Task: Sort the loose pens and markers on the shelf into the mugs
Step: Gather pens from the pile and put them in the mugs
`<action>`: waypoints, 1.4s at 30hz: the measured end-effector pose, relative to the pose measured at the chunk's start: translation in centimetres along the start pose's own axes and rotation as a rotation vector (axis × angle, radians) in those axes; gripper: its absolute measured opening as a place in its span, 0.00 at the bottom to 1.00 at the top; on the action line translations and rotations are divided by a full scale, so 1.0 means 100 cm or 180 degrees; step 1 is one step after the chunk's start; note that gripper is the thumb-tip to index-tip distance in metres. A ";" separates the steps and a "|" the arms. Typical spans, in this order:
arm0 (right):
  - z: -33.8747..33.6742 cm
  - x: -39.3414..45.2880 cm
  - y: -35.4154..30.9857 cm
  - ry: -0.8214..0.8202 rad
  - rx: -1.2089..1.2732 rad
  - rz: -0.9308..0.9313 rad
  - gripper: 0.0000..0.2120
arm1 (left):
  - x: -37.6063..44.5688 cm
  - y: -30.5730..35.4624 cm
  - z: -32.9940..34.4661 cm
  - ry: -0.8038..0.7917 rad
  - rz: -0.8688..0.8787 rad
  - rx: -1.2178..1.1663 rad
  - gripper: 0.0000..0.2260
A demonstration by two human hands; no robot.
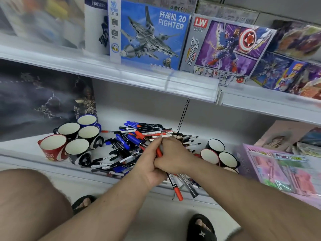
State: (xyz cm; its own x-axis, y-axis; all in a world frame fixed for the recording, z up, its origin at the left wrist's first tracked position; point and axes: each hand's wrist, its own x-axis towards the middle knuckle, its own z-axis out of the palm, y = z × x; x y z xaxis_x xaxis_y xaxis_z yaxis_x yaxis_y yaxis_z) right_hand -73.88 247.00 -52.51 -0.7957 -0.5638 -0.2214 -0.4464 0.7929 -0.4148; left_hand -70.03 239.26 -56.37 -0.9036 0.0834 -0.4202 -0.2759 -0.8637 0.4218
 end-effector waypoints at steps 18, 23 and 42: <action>0.005 0.002 0.007 0.1331 -0.0515 0.0203 0.22 | 0.006 -0.009 0.005 0.0305 0.0630 -0.0213 0.15; 0.009 0.011 0.007 0.1650 -0.0241 0.0369 0.17 | 0.014 -0.010 0.007 0.0642 0.0813 0.0085 0.17; -0.038 -0.001 0.067 0.0781 0.1115 0.0515 0.11 | 0.071 -0.032 0.005 0.1718 0.0839 0.0088 0.15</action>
State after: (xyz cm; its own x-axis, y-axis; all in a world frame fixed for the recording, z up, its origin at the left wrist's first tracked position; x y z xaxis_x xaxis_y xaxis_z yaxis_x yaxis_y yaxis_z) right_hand -78.36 253.22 -51.94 -0.9361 -0.3343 -0.1098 -0.1767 0.7165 -0.6748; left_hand -75.75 242.86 -60.36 -0.6507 -0.4022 -0.6441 -0.0801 -0.8071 0.5850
